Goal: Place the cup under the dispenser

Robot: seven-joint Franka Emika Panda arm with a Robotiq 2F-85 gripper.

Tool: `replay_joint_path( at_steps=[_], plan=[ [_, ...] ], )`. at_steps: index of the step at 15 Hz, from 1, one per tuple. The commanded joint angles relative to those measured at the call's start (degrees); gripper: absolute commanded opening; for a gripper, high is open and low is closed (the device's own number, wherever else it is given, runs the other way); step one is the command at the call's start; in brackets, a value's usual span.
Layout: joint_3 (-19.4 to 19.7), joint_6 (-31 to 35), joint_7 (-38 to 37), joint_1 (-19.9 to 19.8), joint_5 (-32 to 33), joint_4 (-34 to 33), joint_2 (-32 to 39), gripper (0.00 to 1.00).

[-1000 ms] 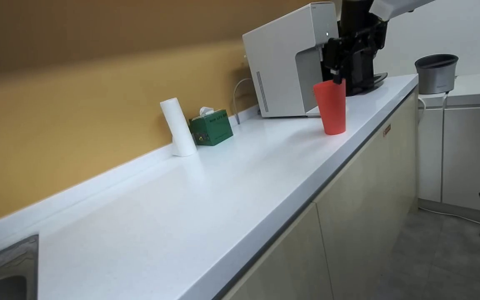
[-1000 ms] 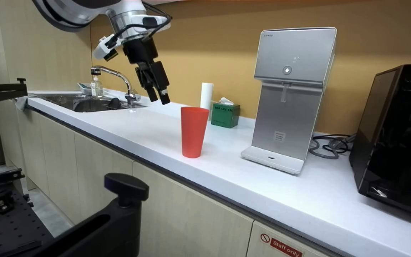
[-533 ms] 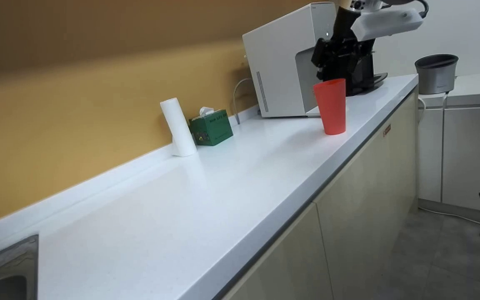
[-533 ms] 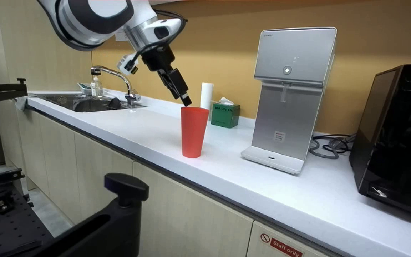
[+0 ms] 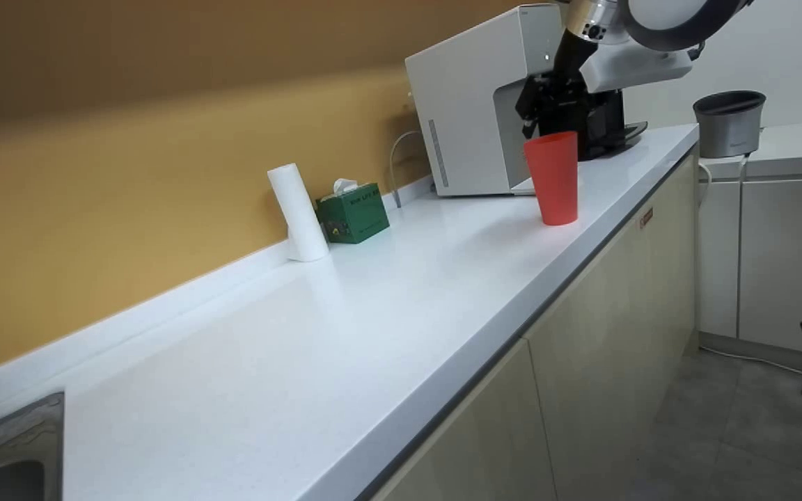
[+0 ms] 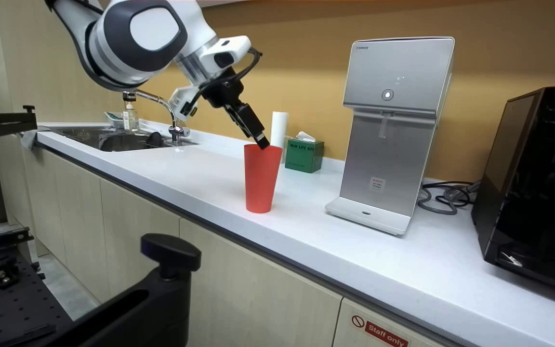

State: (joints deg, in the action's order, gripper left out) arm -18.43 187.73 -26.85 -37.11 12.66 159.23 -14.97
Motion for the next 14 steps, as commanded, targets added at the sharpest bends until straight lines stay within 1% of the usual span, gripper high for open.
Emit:
replay_joint_path(
  at_steps=[1,2,3,4,5,7,8,9,10,11,12,13,14],
  plan=[
    [-3.59,1.66,-2.12,-2.44,1.07,0.0,-0.7,1.0],
    [-3.92,0.52,-2.49,-1.96,0.89,-0.02,-1.21,1.0],
    [-3.97,-1.85,-2.77,-0.8,1.11,-0.03,-2.57,1.0],
    [-4.71,-4.2,-3.02,-0.7,1.22,-0.05,-4.3,1.0],
    [-4.43,-7.76,-3.37,1.03,1.21,-0.13,-6.31,1.0],
    [-3.99,-17.13,-3.64,4.36,0.06,-0.4,-11.05,1.0],
    [-3.57,-20.25,-2.9,6.14,-1.06,1.35,-14.88,1.0],
    [-3.69,-24.9,-2.93,7.03,-1.33,1.06,-17.78,1.0],
    [-4.24,-29.76,-2.52,7.13,-1.79,-0.04,-19.04,1.0],
    [-2.94,-34.45,-2.02,9.01,-1.43,0.26,-21.39,1.0],
    [-2.48,-28.28,-2.12,8.25,0.47,-0.61,-16.08,1.0],
    [-2.15,-31.89,-2.25,9.27,0.61,-0.57,-18.42,1.0],
    [-1.97,-33.74,-2.21,9.85,0.58,-0.43,-20.13,1.0]
  ],
)
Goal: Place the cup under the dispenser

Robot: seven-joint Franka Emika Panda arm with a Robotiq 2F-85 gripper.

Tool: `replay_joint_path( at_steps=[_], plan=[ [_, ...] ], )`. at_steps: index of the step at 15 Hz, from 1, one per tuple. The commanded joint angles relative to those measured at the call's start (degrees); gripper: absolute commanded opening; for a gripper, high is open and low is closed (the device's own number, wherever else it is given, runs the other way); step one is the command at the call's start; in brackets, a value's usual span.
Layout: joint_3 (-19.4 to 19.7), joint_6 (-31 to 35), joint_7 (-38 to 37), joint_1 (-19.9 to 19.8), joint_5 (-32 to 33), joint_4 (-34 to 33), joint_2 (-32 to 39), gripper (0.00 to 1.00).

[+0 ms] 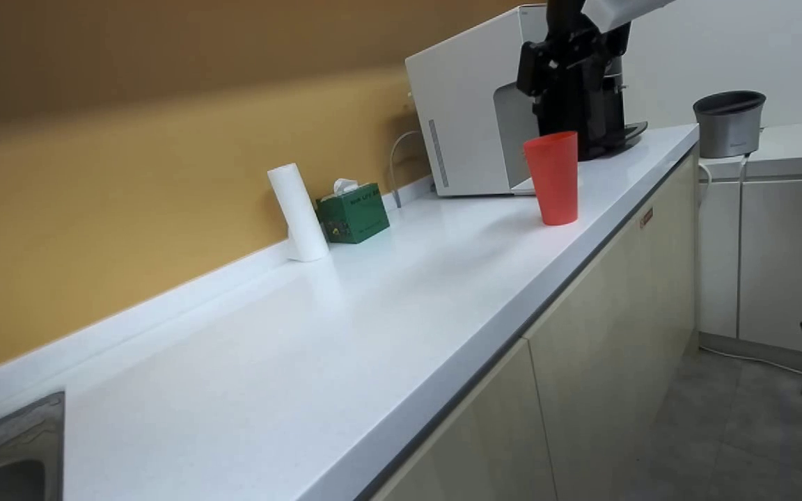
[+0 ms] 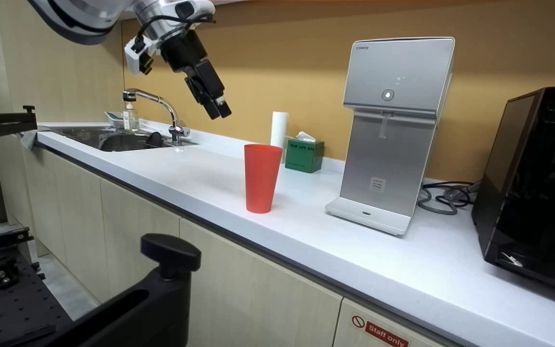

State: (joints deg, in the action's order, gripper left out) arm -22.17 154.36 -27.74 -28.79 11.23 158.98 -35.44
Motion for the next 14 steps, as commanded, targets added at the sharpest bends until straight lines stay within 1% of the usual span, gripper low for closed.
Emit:
replay_joint_path(
  at_steps=[1,4,8,14],
  plan=[
    [1.78,-1.04,-1.32,1.69,1.99,-0.01,-0.59,1.0],
    [2.19,1.6,-2.03,0.67,3.22,0.05,1.08,1.0],
    [3.62,4.59,-2.65,0.63,2.1,0.07,3.42,1.0],
    [5.75,7.45,-3.45,-1.15,1.88,0.13,8.7,1.0]
  ],
)
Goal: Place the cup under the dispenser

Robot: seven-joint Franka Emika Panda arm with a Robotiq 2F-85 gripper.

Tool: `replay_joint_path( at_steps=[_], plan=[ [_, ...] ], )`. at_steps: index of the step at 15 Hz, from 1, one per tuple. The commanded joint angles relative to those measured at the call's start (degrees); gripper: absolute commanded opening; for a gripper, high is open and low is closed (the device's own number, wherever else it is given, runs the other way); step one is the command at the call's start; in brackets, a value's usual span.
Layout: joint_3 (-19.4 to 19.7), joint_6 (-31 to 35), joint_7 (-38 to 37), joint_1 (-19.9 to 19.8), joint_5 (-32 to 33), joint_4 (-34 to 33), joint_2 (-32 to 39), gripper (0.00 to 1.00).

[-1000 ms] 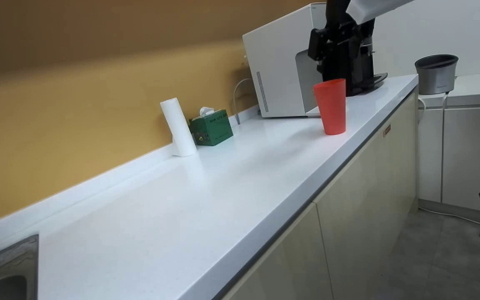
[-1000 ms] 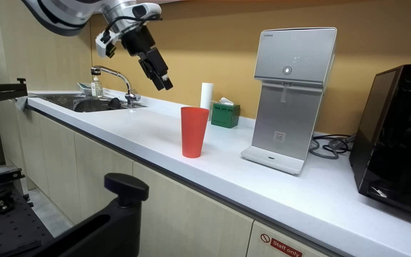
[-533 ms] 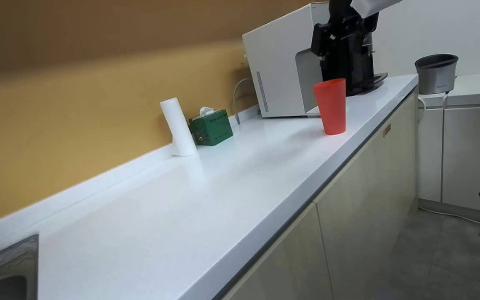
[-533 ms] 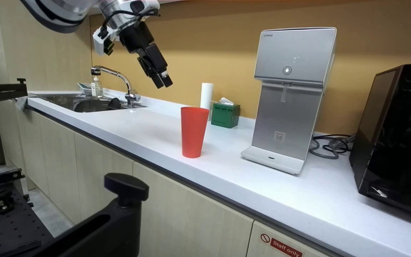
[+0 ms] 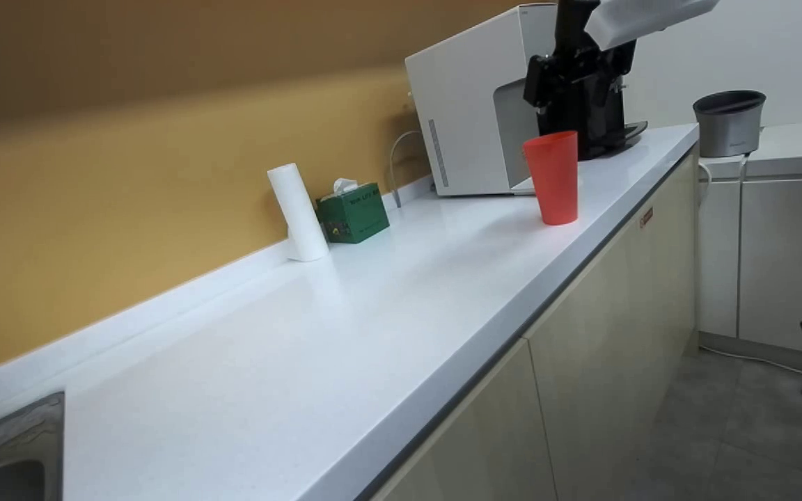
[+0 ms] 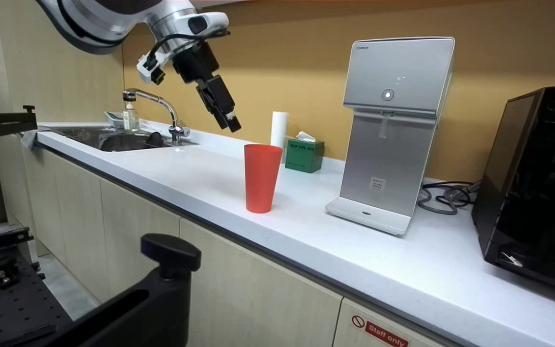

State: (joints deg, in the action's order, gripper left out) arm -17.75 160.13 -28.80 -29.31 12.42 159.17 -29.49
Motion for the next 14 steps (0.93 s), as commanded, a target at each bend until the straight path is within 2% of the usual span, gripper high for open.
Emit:
replay_joint_path(
  at_steps=[1,3,4,8,14],
  plan=[
    [2.12,1.99,-2.01,-0.67,0.63,-0.08,3.98,1.0],
    [4.06,2.17,-0.6,0.38,0.05,-0.07,5.92,1.0],
    [3.65,0.93,-0.77,0.51,1.11,-0.09,4.15,1.0],
    [4.76,1.67,-0.67,0.77,1.07,-0.09,6.15,1.0],
    [2.51,15.26,-0.99,-2.78,4.63,0.02,11.27,1.0]
  ],
)
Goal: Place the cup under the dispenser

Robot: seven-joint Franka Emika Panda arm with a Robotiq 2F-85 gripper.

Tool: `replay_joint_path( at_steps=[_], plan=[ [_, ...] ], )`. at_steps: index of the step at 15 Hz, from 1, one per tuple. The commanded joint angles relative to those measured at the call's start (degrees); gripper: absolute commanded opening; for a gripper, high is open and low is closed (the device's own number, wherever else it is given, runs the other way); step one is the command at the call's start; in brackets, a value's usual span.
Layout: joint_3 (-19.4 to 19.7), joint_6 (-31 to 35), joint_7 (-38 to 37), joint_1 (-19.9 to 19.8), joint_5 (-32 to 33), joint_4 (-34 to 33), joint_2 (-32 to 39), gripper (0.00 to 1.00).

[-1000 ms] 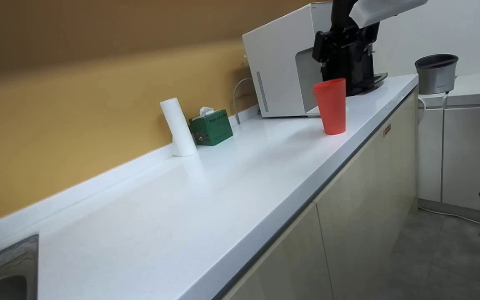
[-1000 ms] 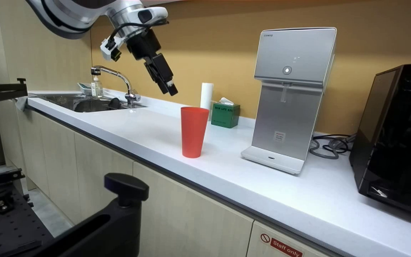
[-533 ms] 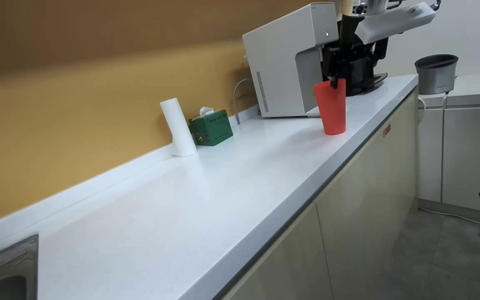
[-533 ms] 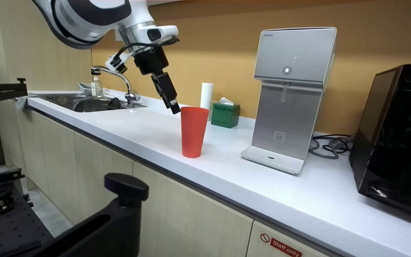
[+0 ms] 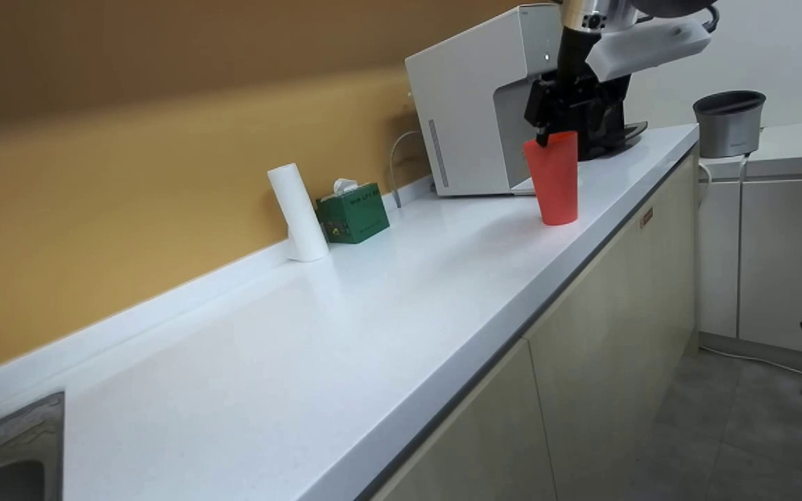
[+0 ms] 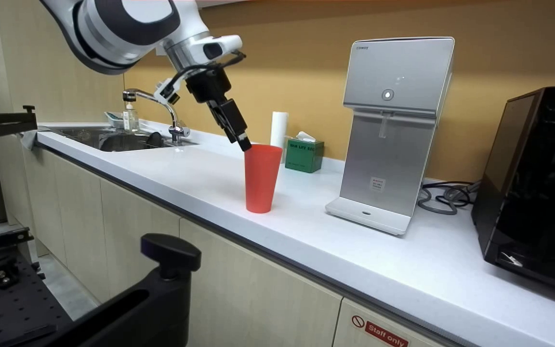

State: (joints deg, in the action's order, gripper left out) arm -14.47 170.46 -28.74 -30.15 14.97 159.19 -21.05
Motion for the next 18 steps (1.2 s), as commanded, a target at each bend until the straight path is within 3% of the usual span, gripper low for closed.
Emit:
replay_joint_path(
  at_steps=[1,9,18],
  plan=[
    [-0.98,6.29,-1.18,-2.49,2.34,0.0,3.66,1.0],
    [-4.59,13.67,-1.13,-10.35,6.47,0.0,9.29,1.0],
    [-12.33,22.52,3.97,-21.5,7.76,-0.01,13.04,1.0]
  ],
)
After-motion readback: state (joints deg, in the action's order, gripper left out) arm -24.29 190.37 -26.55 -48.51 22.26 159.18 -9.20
